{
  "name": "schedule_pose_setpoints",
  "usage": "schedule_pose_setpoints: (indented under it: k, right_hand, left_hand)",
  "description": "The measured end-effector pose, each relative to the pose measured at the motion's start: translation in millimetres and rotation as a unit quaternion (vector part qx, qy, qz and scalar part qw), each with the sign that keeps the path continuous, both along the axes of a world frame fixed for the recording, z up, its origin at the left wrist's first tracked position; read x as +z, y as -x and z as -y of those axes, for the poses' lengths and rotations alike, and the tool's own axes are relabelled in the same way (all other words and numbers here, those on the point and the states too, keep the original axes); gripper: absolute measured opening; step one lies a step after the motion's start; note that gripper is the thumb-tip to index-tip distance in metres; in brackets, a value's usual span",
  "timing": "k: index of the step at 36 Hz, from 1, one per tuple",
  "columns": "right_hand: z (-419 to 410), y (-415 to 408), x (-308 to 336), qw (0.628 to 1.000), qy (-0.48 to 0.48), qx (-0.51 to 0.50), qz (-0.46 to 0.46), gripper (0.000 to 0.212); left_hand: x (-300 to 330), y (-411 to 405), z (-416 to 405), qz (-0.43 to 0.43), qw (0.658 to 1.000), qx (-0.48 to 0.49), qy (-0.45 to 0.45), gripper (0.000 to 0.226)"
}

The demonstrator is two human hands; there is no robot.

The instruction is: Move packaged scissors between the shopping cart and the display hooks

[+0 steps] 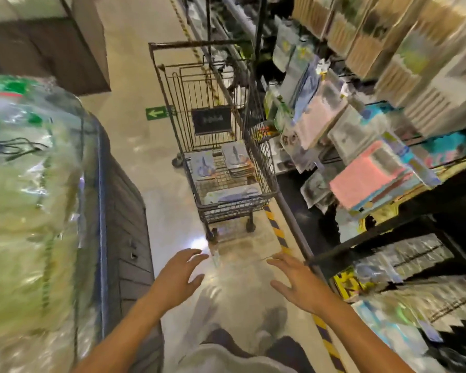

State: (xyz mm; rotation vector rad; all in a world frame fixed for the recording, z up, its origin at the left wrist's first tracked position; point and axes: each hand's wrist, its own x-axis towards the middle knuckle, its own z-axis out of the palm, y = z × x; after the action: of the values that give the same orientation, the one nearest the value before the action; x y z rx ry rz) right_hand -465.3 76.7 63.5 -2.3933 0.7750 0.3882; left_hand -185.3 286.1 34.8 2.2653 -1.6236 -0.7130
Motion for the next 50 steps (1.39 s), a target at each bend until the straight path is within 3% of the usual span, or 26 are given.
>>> schedule_pose_setpoints:
  k: [11, 15, 26, 40, 50]
  right_hand:
    - [108, -41, -25, 0.997, 0.012, 0.064, 0.03, 0.058]
    - [160, -62, -24, 0.995, -0.004, 0.09, 0.039, 0.059]
    - [283, -104, -20, 0.987, -0.045, 0.148, 0.051, 0.065]
    - [332, -177, -37, 0.982, -0.084, 0.17, 0.003, 0.058]
    - [350, -239, -41, 0.984, -0.072, 0.149, -0.066, 0.051]
  left_hand:
    - [6, -11, 78, 0.003, 0.997, 0.045, -0.059, 0.067]
    - [16, -14, 124, 0.011, 0.995, 0.058, -0.077, 0.054]
    - [50, -9, 239, 0.019, 0.994, 0.093, -0.061, 0.05]
    - [5, -47, 268, -0.023, 0.98, 0.171, -0.102, 0.057]
    - [-43, -114, 298, -0.11, 0.969, 0.186, -0.125, 0.055]
